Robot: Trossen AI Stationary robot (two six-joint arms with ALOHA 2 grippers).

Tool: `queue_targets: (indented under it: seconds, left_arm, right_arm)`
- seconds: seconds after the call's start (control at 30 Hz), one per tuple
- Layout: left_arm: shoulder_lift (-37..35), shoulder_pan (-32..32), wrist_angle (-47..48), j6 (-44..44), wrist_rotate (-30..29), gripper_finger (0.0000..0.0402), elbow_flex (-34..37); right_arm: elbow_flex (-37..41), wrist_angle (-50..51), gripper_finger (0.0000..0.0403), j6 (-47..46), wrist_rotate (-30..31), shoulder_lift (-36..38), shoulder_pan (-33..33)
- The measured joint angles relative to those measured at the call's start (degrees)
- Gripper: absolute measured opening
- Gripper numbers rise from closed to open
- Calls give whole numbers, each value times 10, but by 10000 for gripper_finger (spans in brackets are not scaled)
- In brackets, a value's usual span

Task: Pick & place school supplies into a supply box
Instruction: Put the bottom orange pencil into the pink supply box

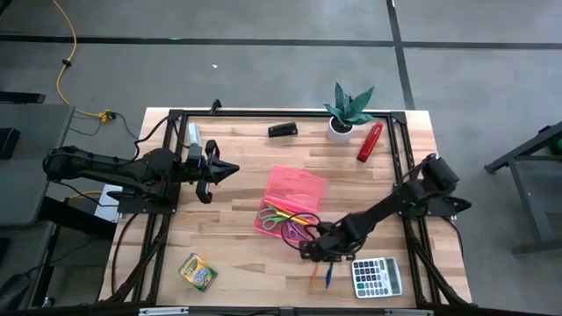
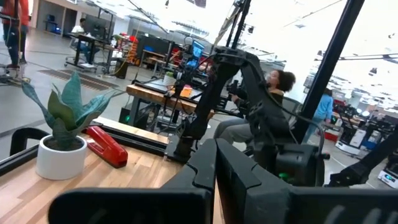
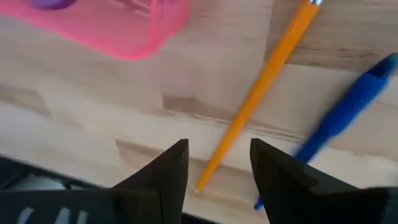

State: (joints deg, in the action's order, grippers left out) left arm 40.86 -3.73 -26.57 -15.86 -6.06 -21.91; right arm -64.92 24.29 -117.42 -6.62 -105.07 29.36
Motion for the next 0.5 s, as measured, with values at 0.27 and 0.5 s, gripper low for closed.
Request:
queue_targets:
  seconds: [0.27, 0.5]
  left_arm:
    - [0, 0, 0, 0, 5, 0, 0]
    - [0, 0, -2, 0, 5, 0, 0]
  right_arm:
    - [0, 8, 165, -49, -5, -27, 1]
    - [0, 36, 151, -80, 4, -29, -1]
